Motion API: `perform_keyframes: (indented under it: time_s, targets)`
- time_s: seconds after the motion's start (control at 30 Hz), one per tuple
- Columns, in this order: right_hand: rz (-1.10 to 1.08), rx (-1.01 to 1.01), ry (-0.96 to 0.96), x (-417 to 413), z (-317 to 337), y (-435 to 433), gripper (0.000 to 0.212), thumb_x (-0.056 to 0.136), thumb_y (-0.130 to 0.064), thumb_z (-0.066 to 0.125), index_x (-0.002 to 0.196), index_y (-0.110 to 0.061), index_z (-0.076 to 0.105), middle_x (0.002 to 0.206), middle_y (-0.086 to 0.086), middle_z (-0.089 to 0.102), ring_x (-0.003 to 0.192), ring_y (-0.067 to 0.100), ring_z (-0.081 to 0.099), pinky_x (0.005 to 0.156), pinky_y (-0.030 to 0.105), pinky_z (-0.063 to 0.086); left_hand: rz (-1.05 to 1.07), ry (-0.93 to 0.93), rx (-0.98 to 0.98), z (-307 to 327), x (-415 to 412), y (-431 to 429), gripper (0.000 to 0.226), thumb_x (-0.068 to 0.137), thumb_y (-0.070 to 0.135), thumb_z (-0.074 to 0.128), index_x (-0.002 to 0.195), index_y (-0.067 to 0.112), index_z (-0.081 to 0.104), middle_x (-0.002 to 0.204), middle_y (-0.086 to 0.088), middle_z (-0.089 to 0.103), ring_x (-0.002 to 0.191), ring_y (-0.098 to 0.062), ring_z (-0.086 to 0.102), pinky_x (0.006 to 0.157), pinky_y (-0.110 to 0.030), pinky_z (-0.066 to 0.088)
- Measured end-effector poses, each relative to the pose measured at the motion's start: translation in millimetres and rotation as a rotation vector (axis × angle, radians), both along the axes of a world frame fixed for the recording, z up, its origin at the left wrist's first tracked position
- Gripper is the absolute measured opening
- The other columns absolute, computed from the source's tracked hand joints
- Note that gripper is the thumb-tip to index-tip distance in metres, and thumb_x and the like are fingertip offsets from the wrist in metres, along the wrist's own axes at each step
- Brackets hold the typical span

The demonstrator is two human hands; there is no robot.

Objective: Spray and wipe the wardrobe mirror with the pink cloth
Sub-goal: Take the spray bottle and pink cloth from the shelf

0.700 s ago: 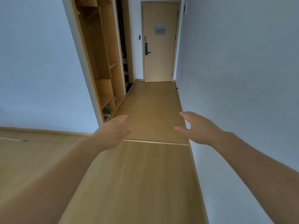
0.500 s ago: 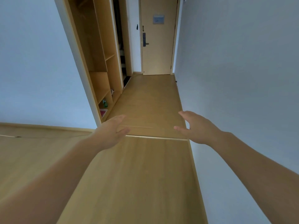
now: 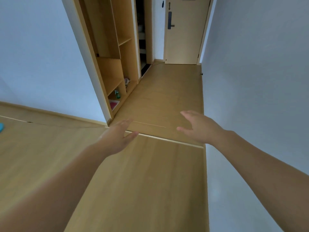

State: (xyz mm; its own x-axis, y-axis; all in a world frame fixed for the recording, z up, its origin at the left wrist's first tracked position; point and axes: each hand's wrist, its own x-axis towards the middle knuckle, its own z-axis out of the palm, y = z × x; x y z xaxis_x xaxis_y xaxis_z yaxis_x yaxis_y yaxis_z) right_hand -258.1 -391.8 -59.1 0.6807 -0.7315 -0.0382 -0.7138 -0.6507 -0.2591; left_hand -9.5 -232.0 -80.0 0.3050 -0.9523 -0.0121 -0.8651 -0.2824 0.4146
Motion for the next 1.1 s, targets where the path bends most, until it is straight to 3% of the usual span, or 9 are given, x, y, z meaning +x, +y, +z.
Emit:
perform_keyframes:
  time_s: [0.2, 0.33, 0.47, 0.63, 1.1]
  targets:
    - [0.066, 0.036, 0.012, 16.7, -5.7, -71.2, 0.075, 0.091, -0.059, 0.046, 0.153, -0.024, 0.022, 0.160, -0.003, 0.022, 0.146, 0.015, 0.022, 0.116, 0.039, 0.027, 0.077, 0.011, 0.016, -6.1, 1.2, -56.6, 0.063, 0.094, 0.051, 0.045, 0.149, 0.025, 0.028, 0.155, 0.002, 0.030, 0.132, -0.018, 0.042, 0.109, -0.034, 0.032]
    - [0.083, 0.047, 0.017, 32.4, -9.9, -111.9, 0.074, 0.093, -0.057, 0.047, 0.154, -0.023, 0.021, 0.160, -0.003, 0.021, 0.147, 0.014, 0.020, 0.117, 0.035, 0.024, 0.102, 0.019, 0.031, -8.0, 16.9, -98.1, 0.065, 0.094, 0.052, 0.044, 0.150, 0.025, 0.026, 0.157, 0.002, 0.026, 0.137, -0.018, 0.036, 0.110, -0.034, 0.030]
    - [0.094, 0.057, 0.041, 58.5, -14.4, -159.4, 0.074, 0.094, -0.056, 0.046, 0.154, -0.023, 0.019, 0.161, -0.001, 0.018, 0.148, 0.015, 0.017, 0.118, 0.035, 0.021, 0.094, 0.013, 0.040, -14.3, 42.1, -148.8, 0.065, 0.094, 0.054, 0.042, 0.151, 0.027, 0.024, 0.156, 0.003, 0.028, 0.130, -0.021, 0.045, 0.108, -0.036, 0.034]
    - [0.082, 0.041, 0.066, 109.0, -18.2, -234.1, 0.074, 0.094, -0.056, 0.045, 0.154, -0.023, 0.018, 0.161, -0.001, 0.017, 0.147, 0.015, 0.019, 0.117, 0.037, 0.024, 0.057, -0.002, 0.043, -23.9, 93.3, -232.8, 0.067, 0.094, 0.056, 0.041, 0.151, 0.028, 0.021, 0.156, 0.003, 0.029, 0.140, -0.019, 0.032, 0.112, -0.039, 0.033]
    - [0.009, 0.041, 0.093, 205.1, -14.0, -410.0, 0.074, 0.094, -0.056, 0.045, 0.154, -0.023, 0.018, 0.160, -0.001, 0.023, 0.144, 0.016, 0.026, 0.113, 0.040, 0.032, -0.071, 0.025, 0.052, -20.5, 208.6, -433.3, 0.061, 0.094, 0.052, 0.044, 0.148, 0.029, 0.026, 0.153, 0.004, 0.033, 0.138, -0.021, 0.034, 0.112, -0.039, 0.033]
